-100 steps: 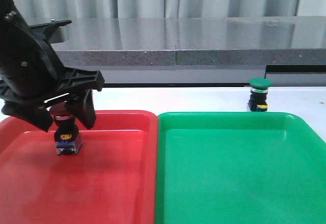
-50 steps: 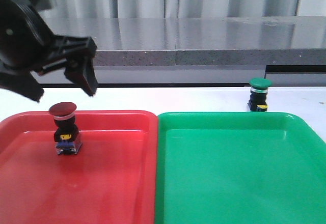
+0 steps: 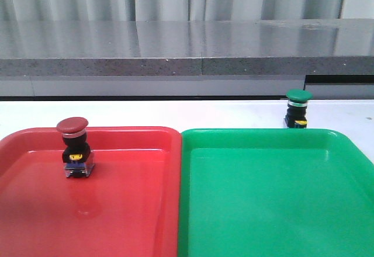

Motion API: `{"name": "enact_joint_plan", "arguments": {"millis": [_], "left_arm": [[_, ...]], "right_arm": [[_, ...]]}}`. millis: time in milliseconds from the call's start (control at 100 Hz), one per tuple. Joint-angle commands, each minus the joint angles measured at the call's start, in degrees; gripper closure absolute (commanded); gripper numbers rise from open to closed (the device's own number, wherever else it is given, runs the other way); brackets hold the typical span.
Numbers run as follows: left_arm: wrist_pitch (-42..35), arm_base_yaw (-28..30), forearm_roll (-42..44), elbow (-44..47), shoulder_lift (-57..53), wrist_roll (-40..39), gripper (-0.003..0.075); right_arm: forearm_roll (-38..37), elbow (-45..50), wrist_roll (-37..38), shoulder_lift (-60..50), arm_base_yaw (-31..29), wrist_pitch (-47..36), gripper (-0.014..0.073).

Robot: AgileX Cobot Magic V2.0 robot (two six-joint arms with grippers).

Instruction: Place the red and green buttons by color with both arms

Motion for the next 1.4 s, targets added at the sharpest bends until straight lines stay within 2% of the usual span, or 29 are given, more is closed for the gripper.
{"name": "enact_joint_plan", "arguments": {"millis": [0,120,240,390,570,1389], "left_arm": [[-8.0,0.4,0.4,2.5,-5.8,-0.4,0.0110],[-11.2,0.4,2.6,9.5,-13.9,-0.4,0.0165],[-11.4,0.4,5.9,15.3,-22.0,0.0,0.0274],[-11.4,0.4,7.2,20.2,-30.8,0.0,0.0475],[-11.0,0.4,7.2,22.5,-35.9,0.0,0.0743],[-11.0,0.4,7.4,22.5,-35.9,0.1,0.0739]], "right_arm": [[0.0,-0.8,-0.4,-1.0,0.0,-5.0,0.0652],[0.0,-0.8,-0.4,-1.0,0.0,-5.0,0.0652],[0.0,-0.8,-0.4,-1.0,0.0,-5.0,0.0652],[0.0,-0.8,-0.4,-1.0,0.0,-5.0,0.0652],[0.0,-0.8,-0.4,-1.0,0.0,-5.0,0.0652],[0.0,-0.8,-0.4,-1.0,0.0,-5.0,0.0652]]}}
